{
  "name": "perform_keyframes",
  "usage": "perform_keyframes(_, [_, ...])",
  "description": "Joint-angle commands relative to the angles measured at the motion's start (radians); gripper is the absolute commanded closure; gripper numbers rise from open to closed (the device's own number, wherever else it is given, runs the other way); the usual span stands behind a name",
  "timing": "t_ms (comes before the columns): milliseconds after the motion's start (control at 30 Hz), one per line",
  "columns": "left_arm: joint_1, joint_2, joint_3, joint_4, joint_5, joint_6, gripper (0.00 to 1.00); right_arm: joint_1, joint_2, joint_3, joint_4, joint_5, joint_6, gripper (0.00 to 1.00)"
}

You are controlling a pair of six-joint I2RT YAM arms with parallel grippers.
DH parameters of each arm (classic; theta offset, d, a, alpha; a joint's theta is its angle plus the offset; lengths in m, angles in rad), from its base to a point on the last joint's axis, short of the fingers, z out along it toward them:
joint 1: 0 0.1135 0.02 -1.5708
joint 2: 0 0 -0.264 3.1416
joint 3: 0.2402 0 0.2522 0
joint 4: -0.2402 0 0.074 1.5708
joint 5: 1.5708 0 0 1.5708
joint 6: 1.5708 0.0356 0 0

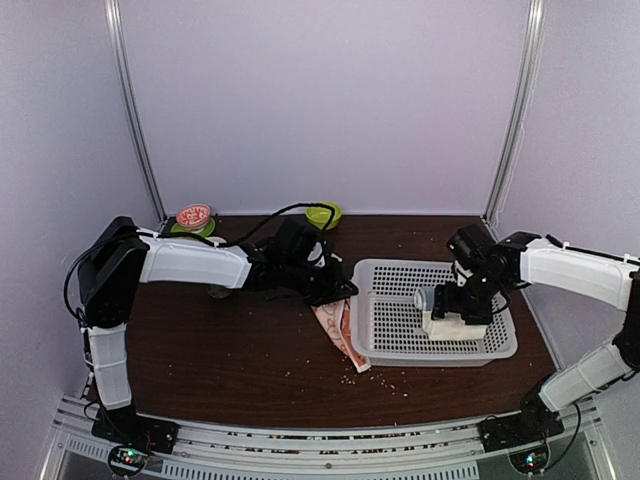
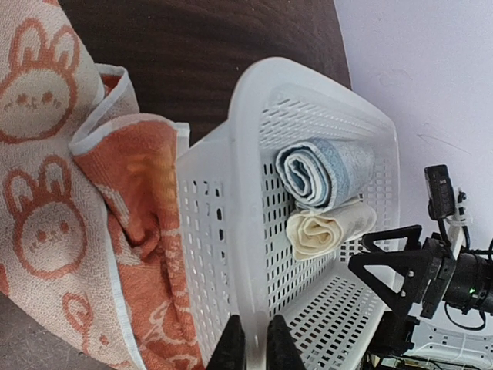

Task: Roll the towels
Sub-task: Adjust the towel in the bin.

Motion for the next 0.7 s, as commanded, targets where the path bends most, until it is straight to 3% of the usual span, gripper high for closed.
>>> perform_keyframes(0, [0.010, 0.043, -0.010, -0.054, -0.028, 0.032, 1.00, -0.002, -0.052, 0.046, -0.085, -0.014, -0.036, 0.16])
perform_keyframes(267, [0.010, 0.042, 0.000, -0.057, -0.032, 0.033, 1.00, 0.054, -0.050, 0.191, -0.032, -0.044, 0.016, 0.20])
perform_keyframes(667, [0.010, 0.041, 0.009, -0.078, -0.038, 0.042, 1.00, 0.215, 0.351, 0.424, 0.122, 0.057, 0.076, 0.30])
